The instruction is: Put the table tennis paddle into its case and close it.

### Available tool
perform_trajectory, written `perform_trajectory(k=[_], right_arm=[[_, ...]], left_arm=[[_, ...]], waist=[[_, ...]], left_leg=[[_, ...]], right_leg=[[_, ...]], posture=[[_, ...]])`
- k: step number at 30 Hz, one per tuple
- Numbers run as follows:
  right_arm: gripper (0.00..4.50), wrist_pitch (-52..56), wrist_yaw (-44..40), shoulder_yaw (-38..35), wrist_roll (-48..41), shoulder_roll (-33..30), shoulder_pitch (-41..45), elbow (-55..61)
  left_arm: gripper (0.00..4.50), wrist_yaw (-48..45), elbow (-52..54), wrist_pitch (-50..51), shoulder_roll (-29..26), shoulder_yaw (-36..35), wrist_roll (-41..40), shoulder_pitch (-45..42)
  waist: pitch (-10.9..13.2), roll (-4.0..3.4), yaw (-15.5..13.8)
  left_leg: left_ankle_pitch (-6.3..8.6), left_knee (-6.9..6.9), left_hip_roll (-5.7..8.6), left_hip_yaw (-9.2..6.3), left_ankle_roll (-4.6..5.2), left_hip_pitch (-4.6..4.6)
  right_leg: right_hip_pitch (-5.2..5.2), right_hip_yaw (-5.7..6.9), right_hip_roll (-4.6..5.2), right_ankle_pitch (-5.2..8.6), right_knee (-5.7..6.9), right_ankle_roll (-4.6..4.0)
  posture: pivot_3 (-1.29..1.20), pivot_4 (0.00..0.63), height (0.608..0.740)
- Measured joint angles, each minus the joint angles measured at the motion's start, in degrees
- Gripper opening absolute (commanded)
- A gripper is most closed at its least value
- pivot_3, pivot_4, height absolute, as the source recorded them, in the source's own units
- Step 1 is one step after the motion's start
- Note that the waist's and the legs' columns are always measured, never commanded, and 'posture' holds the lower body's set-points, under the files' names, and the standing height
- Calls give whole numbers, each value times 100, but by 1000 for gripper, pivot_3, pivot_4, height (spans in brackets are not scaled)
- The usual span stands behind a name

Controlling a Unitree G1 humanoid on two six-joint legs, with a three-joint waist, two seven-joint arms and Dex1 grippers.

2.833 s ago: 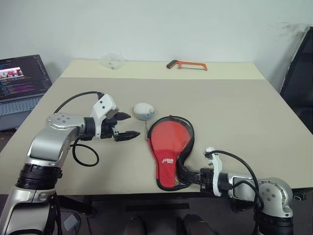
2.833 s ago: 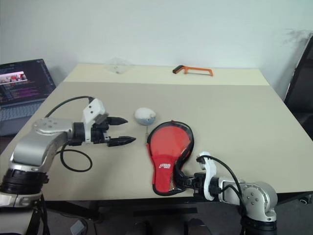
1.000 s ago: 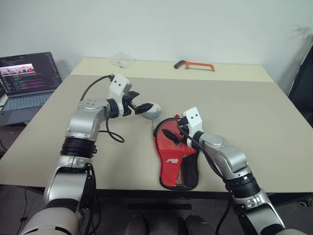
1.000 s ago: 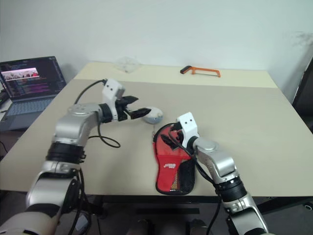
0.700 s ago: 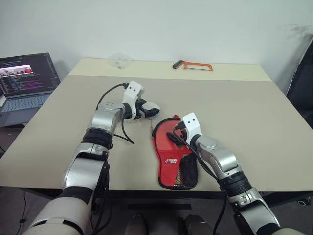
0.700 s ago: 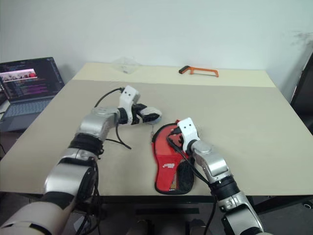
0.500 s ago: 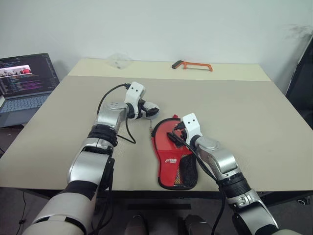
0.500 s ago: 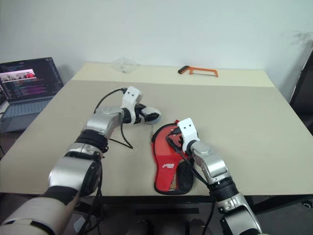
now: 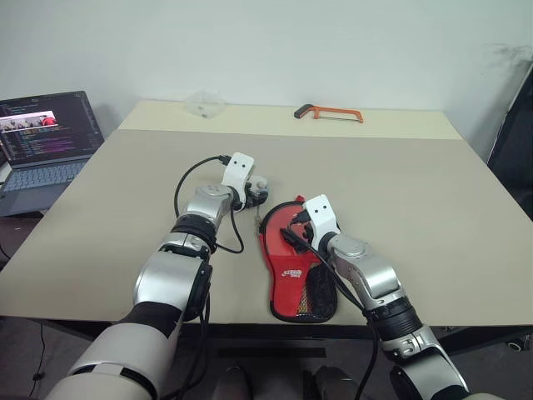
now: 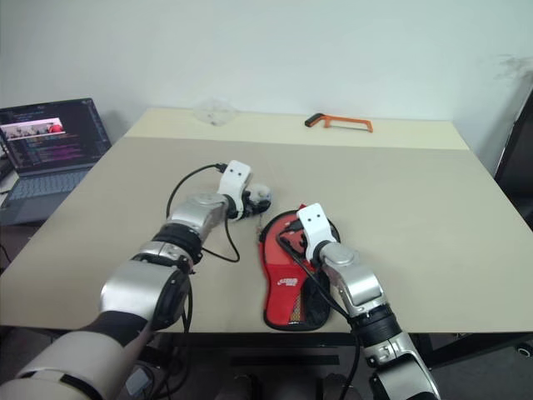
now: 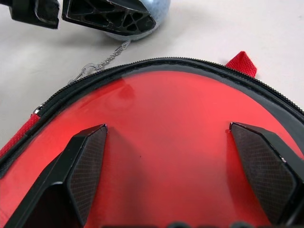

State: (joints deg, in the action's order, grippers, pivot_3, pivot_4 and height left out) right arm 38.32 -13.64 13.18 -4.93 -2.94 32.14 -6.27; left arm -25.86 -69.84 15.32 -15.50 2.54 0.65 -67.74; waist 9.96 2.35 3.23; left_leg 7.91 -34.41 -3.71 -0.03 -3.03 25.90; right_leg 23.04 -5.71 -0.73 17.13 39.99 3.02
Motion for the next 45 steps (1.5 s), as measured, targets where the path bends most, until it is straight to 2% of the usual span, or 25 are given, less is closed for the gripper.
perform_trajectory(k=[6,9,14,20,35,40,45], right_arm=[[4474,106,14,-1,109,131,-2,31],[4474,301,-5,75,158,143,-34,121],[4474,483,-106,237,207,88,-98,258],[4474,635,-112,320,216,114,-100,353],[4474,1183,-98,501,221,157,-400,1072],[4474,1321,-89,512,222,178,-417,1181],[4474,1324,-105,559,220,176,-411,1224]], left_arm=[[1011,242,-175,-107,179,-71,122,-128],[558,380,-298,-203,269,-51,259,-208],[550,601,-539,-373,459,19,527,-355],[550,1216,-876,-781,733,474,1200,-718],[548,3501,-1158,-1611,1132,1841,3172,-1093],[548,3581,-1172,-2034,1606,1957,3329,-1093],[548,3120,-1171,-2285,1647,1936,3334,-1089]], waist=[[-1,2,-18],[-5,2,-27],[-7,2,-27],[-7,2,-14],[-7,2,-16],[-7,2,-37],[-7,1,-23]], left_leg=[[0,-1,1,-1,-1,0],[0,-3,2,-2,-1,-1],[0,-10,2,-3,-1,-9],[1,-13,1,-4,-2,-10],[2,-11,2,-1,-4,-6],[2,-11,4,2,-5,-4],[2,-5,3,2,-4,-4]], right_leg=[[-3,1,0,0,-1,1],[-5,2,1,0,-1,2],[-17,4,1,0,-3,4],[-18,3,0,-2,-3,7],[-14,2,1,-1,-8,8],[-12,1,2,-1,-12,8],[-7,0,1,-1,-10,7]], posture=[[0,150,740],[0,150,740],[0,150,740],[0,150,740],[0,150,740],[0,150,740],[0,150,740]])
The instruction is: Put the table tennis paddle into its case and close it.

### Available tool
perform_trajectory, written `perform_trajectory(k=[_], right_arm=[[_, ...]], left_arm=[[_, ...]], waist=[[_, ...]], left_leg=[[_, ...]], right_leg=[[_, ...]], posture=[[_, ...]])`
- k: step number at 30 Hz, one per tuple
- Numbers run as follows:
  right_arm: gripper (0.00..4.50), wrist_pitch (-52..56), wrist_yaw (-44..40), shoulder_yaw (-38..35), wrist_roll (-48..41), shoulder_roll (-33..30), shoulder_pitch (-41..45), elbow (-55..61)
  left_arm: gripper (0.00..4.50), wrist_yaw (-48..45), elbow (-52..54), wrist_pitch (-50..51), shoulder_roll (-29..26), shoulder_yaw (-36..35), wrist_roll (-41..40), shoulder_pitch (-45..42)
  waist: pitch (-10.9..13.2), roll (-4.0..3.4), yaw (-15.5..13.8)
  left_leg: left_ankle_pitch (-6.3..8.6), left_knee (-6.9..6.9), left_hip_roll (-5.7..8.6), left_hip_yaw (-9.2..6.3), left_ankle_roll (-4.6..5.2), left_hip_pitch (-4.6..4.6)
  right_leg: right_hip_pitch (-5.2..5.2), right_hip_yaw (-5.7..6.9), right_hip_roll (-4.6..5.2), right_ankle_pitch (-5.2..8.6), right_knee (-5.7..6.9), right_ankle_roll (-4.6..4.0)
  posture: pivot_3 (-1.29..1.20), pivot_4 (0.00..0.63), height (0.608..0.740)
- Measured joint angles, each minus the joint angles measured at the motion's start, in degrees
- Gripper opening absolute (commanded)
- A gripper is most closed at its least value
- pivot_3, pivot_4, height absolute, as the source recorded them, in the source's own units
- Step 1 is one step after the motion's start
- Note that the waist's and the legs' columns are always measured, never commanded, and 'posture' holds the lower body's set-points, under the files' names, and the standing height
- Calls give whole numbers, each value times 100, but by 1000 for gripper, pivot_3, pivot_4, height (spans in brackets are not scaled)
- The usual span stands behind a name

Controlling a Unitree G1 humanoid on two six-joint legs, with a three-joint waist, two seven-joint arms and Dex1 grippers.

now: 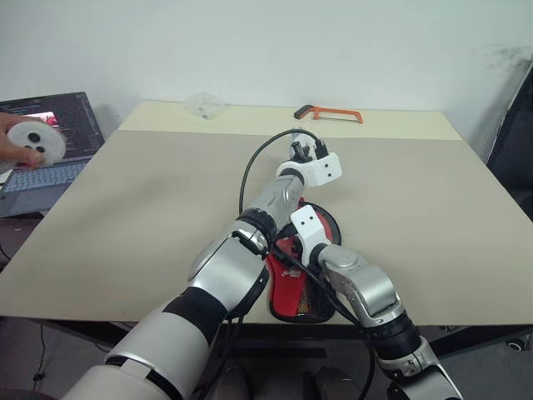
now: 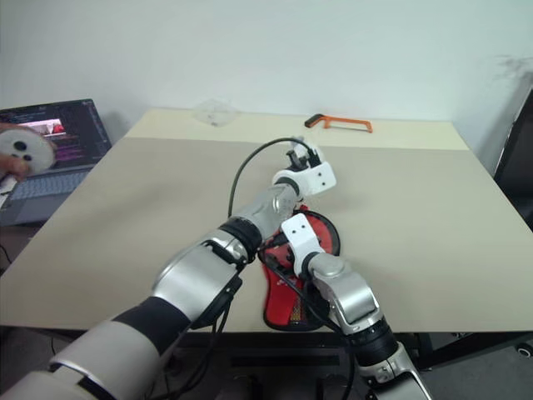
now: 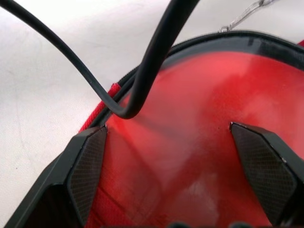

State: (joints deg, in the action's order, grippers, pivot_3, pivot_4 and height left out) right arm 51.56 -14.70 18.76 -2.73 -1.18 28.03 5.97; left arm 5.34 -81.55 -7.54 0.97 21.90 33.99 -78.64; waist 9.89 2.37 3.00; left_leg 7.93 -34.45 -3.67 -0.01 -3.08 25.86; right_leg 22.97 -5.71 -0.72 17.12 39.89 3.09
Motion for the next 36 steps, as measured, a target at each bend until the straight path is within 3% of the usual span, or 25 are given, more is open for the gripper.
perform_trajectory(k=[8,9,18,27,30,36], right_arm=[[4474,-151,-68,66,0,0,90,-233],[4474,-181,-87,69,0,-3,102,-268],[4474,-313,-216,83,18,-18,241,-518],[4474,-374,-323,99,96,-45,256,-565],[4474,-377,-395,106,116,-55,274,-577],[4474,-374,-596,145,119,-246,332,-520]], left_arm=[[548,-1644,72,-194,-116,-214,-263,228],[1265,-1812,72,-198,-140,-217,-283,284],[4475,-2348,72,-171,-282,-468,-538,410],[4491,-4493,254,-211,-674,-1246,-1482,289],[4491,-5592,366,-264,-941,-1380,-1752,282],[4491,-6691,681,-137,-1642,-1904,-2431,280]], waist=[[-24,-9,48],[-26,-9,53],[-26,-9,71],[-26,-9,121],[-26,-9,163],[-23,-12,179]], left_leg=[[0,0,-1,1,0,-16],[0,0,-1,1,0,-19],[0,-1,-1,-3,0,-35],[0,7,-1,-4,1,-36],[0,10,-1,-5,1,-36],[0,16,-2,-7,1,-35]], right_leg=[[-14,-1,-1,0,1,0],[-17,-1,-1,0,1,0],[-33,-2,-1,-2,1,3],[-33,-1,-2,0,-1,-2],[-33,0,-2,2,-1,-5],[-31,1,-2,5,-2,-9]], posture=[[0,150,740],[0,150,740],[0,150,740],[0,150,740],[0,150,740],[0,150,740]])
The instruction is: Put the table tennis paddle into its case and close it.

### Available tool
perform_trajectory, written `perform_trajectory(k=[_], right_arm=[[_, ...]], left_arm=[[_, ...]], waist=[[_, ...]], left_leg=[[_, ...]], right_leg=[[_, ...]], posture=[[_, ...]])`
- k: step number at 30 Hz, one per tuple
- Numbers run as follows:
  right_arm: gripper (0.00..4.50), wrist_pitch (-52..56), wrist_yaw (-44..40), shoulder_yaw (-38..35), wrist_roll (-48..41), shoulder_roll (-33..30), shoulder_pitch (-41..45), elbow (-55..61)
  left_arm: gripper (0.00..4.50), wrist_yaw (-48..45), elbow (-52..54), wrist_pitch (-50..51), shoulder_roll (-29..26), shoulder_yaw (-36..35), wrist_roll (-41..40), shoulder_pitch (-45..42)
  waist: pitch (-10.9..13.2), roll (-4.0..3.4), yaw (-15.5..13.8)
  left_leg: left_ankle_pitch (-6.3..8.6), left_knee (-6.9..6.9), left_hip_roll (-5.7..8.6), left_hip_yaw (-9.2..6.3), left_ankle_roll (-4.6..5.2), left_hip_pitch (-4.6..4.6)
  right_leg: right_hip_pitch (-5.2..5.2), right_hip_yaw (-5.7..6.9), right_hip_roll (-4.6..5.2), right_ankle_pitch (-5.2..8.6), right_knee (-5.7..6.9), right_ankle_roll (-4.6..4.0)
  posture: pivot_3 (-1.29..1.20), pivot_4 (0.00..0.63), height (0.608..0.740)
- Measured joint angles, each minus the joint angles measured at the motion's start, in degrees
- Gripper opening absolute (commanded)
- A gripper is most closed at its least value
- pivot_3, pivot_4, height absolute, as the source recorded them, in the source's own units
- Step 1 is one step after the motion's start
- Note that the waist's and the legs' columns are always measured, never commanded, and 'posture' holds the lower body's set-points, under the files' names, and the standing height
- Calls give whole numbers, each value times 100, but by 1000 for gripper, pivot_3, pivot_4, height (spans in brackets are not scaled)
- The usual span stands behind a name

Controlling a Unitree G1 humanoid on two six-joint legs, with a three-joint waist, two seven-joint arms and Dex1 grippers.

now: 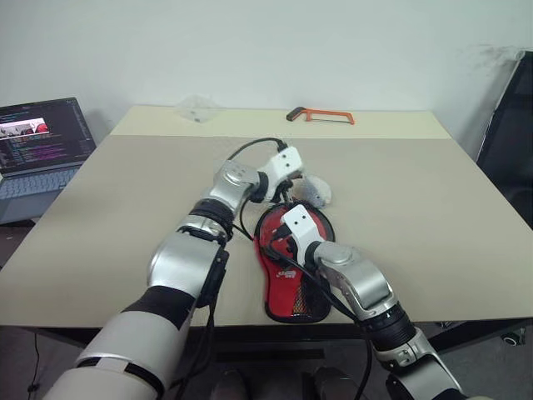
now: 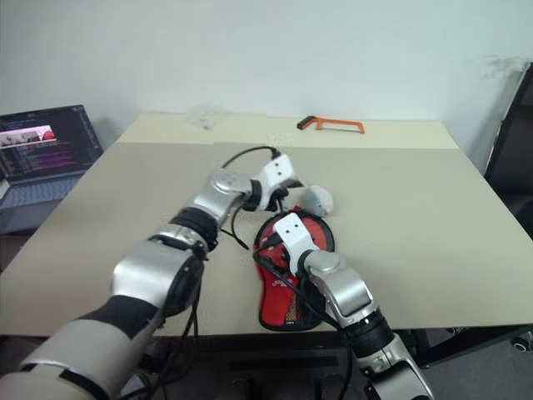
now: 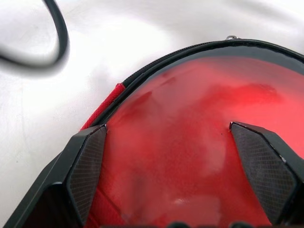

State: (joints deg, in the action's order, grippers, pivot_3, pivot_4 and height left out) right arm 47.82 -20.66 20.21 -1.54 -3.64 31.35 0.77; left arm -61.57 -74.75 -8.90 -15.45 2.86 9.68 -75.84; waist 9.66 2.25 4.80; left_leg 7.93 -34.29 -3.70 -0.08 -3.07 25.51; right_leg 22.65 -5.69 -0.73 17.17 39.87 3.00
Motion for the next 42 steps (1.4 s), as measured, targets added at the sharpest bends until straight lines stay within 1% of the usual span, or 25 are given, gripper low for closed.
perform_trajectory(k=[2,5,7,10,13,15,18,20,22,25,29,32,35,37,42], right_arm=[[4474,111,-154,-18,-37,-154,11,159],[4474,600,-335,-99,-191,-457,122,492],[4474,993,-422,-239,-275,-622,173,733],[4474,1589,-553,-446,-537,-803,356,1186],[4474,2244,-788,-940,-920,-1239,840,1961],[4474,2601,-908,-1279,-1169,-1457,1041,2297],[4474,2967,-1081,-1539,-1548,-1661,1223,2414],[4474,3009,-1105,-1719,-1674,-1664,1385,2310],[4474,2807,-993,-1902,-1709,-1622,1621,1894],[4474,2045,-509,-2008,-1393,-1505,1950,862],[4474,615,270,-2059,-813,-1265,2403,-1091],[4474,-381,605,-2134,-591,-1155,2733,-2474],[4474,-1020,666,-2151,-523,-1091,2950,-3431],[4474,-1329,676,-2170,-511,-1021,3090,-3962],[4474,-1791,665,-2259,-508,-861,3272,-4855]], left_arm=[[4491,-432,196,153,-317,-252,-324,2],[4491,-1051,732,509,-605,-489,-743,146],[4491,-1326,1220,771,-673,-548,-974,534],[4491,-1567,2213,1406,-690,-537,-1268,1503],[4491,-1501,3679,2317,-612,-397,-1551,2890],[4491,-1216,4510,2814,-487,-303,-1646,3493],[4491,-649,5539,3289,-133,-136,-1741,3961],[4491,-346,5951,3480,106,66,-1769,4115],[4491,-12,6187,3641,308,179,-1792,4223],[4491,366,6348,3730,496,343,-1832,4293],[4491,930,6347,3679,540,442,-1737,4309],[4491,1495,6277,3562,568,413,-1617,4312],[4491,1854,6244,3524,553,363,-1596,4353],[4491,1988,6249,3534,550,353,-1606,4421],[4491,2127,6396,3405,502,587,-1488,4549]], waist=[[1,0,-1],[4,-2,-32],[5,-4,-37],[11,-10,-17],[24,-16,-2],[25,-15,-16],[26,-17,-92],[26,-17,-134],[26,-17,-143],[26,-17,-130],[26,-18,-116],[27,-18,-127],[27,-18,-135],[28,-20,-137],[28,-21,-138]], left_leg=[[0,4,0,0,0,2],[0,6,0,-5,0,18],[0,12,0,-4,0,25],[0,18,0,1,0,52],[-1,23,-3,-8,1,59],[0,30,-6,-18,1,59],[-1,27,-1,-21,1,57],[-1,19,0,-13,2,55],[-2,9,-1,-5,3,46],[-8,6,-1,3,13,38],[-13,7,0,9,20,37],[-13,12,0,17,20,40],[-12,29,1,18,19,41],[-11,35,0,17,19,41],[-11,36,1,14,18,39]], right_leg=[[0,2,1,3,-3,-3],[5,12,5,4,-12,-5],[8,13,6,3,-23,-6],[48,4,7,-2,-7,-17],[62,15,6,-1,10,-34],[63,22,2,5,11,-41],[56,24,4,9,11,-36],[54,16,4,7,8,-27],[51,5,3,4,8,-19],[50,-4,2,-5,8,-8],[52,-11,1,-10,8,-6],[52,-15,2,-10,2,-7],[54,-14,4,-14,-3,-15],[55,-11,3,-21,-4,-37],[53,-5,4,-20,-2,-42]], posture=[[0,150,740],[0,150,740],[0,150,740],[0,150,740],[0,150,740],[0,150,740],[0,150,740],[0,150,740],[0,150,740],[0,150,740],[0,150,740],[0,150,740],[0,150,740],[0,150,740],[0,150,740]])
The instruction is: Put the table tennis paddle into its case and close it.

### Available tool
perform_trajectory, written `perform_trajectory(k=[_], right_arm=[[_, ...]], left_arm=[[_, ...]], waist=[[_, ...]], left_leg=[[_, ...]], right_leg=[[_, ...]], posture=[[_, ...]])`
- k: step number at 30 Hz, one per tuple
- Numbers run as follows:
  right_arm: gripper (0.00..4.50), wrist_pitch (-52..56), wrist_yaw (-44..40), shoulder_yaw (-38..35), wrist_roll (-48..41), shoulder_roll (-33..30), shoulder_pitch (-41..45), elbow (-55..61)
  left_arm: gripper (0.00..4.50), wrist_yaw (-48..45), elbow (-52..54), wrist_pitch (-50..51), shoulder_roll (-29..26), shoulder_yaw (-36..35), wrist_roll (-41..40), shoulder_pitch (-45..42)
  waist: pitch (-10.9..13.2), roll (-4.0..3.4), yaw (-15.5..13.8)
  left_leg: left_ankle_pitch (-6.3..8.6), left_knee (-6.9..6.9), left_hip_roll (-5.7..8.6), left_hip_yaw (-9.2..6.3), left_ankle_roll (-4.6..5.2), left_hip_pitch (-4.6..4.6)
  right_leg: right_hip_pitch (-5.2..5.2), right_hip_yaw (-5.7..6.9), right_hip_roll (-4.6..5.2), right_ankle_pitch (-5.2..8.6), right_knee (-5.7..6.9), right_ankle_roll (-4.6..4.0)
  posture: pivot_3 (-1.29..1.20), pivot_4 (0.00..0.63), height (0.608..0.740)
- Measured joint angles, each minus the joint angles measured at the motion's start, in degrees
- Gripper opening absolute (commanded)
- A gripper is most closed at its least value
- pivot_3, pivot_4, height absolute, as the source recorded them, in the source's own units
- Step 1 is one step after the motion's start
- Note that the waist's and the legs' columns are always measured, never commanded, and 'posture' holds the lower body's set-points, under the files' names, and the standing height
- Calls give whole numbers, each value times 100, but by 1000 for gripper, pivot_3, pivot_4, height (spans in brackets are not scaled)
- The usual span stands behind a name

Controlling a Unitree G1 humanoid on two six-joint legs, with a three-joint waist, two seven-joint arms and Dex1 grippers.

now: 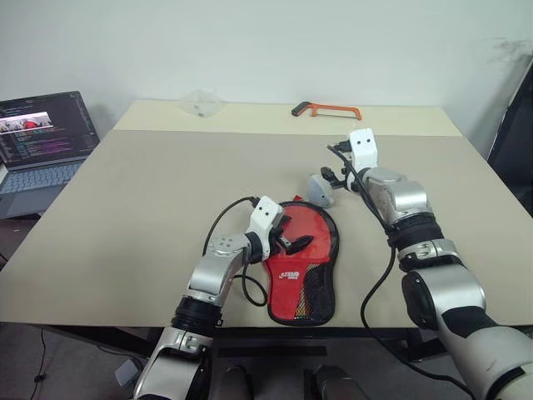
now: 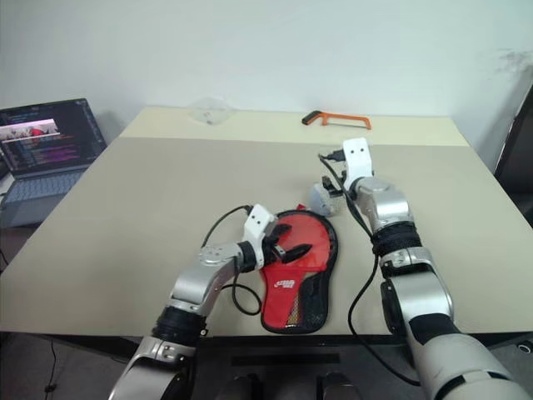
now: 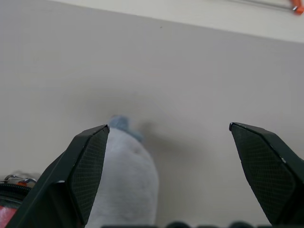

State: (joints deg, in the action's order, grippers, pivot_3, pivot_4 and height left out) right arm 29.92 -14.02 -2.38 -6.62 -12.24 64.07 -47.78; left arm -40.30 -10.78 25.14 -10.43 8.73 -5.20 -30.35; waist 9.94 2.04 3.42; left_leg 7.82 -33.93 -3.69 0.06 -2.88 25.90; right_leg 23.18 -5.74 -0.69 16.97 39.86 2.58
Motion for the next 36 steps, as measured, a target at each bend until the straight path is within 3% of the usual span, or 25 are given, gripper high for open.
perform_trajectory(k=[12,23,26,32,36], right_arm=[[4474,268,-77,-839,-695,342,284,-745],[4474,310,-6,-307,-260,473,185,-744],[3859,208,123,-315,-140,507,151,-804],[1882,-130,446,-506,-137,579,162,-1018],[902,-317,551,-549,-135,587,190,-1152]], left_arm=[[4491,562,18,80,60,314,296,23],[4491,596,97,152,75,345,296,18],[4500,599,99,193,86,345,297,4],[4500,608,110,212,126,356,302,3],[4500,613,131,216,123,402,330,3]], waist=[[-7,-10,4],[-11,-14,4],[-12,-15,4],[-12,-15,4],[-12,-16,3]], left_leg=[[-2,-12,1,-2,1,-16],[-2,-13,1,-1,1,-16],[-2,-13,1,-1,1,-16],[-2,-13,1,-2,1,-16],[-2,-13,1,-2,1,-17]], right_leg=[[-17,-3,0,10,4,32],[-18,-4,0,10,2,32],[-18,-4,0,11,2,33],[-20,-3,0,10,2,33],[-21,-3,0,11,1,33]], posture=[[0,150,740],[0,150,740],[0,150,740],[0,150,740],[0,150,740]])
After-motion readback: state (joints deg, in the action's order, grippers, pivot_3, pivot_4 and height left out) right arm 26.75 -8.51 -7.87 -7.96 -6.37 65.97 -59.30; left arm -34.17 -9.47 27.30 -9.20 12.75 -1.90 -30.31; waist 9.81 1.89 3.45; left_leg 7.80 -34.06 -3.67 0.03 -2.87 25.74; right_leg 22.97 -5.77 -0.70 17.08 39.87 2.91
